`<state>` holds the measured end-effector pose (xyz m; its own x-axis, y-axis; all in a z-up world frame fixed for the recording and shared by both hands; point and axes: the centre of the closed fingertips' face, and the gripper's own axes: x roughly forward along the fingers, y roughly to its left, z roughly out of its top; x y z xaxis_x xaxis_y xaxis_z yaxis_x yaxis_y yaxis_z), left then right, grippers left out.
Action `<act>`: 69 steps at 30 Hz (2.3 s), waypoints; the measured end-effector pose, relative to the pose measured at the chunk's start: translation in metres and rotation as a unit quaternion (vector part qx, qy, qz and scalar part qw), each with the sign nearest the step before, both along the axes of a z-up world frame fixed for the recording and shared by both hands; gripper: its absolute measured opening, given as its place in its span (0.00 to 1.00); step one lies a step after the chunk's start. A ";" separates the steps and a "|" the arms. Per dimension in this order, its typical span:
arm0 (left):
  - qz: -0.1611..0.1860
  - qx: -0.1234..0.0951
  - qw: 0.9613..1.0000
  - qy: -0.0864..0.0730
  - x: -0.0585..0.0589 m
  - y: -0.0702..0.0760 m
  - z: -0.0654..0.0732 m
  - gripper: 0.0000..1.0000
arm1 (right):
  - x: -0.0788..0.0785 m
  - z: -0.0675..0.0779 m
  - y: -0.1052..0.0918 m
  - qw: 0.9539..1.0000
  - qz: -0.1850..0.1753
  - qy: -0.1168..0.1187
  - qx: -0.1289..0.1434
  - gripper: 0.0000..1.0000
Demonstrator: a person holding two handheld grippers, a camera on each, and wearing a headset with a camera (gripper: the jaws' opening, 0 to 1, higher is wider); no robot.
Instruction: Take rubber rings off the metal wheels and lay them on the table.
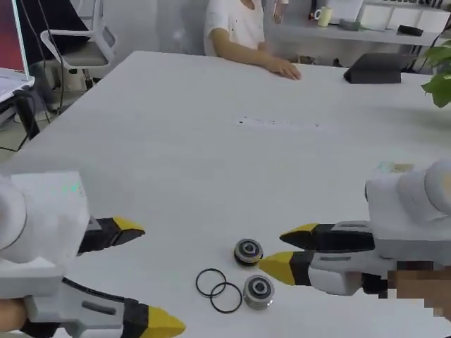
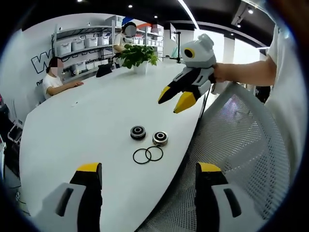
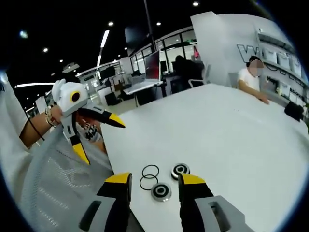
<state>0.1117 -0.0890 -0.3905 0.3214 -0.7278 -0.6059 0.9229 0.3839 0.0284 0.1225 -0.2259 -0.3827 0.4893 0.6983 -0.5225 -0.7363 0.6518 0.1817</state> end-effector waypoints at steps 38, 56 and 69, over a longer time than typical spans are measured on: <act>-0.070 -0.030 0.997 -0.018 0.045 -0.034 0.032 0.83 | 0.010 0.006 -0.035 0.999 -0.041 -0.032 -0.010 0.52; -0.111 -0.034 0.992 -0.051 0.083 -0.069 0.052 0.78 | 0.057 0.019 -0.008 0.993 0.009 -0.088 -0.074 0.53; -0.122 -0.018 0.991 -0.056 0.104 -0.088 0.011 0.67 | 0.085 0.021 0.015 0.996 0.039 -0.083 -0.003 0.50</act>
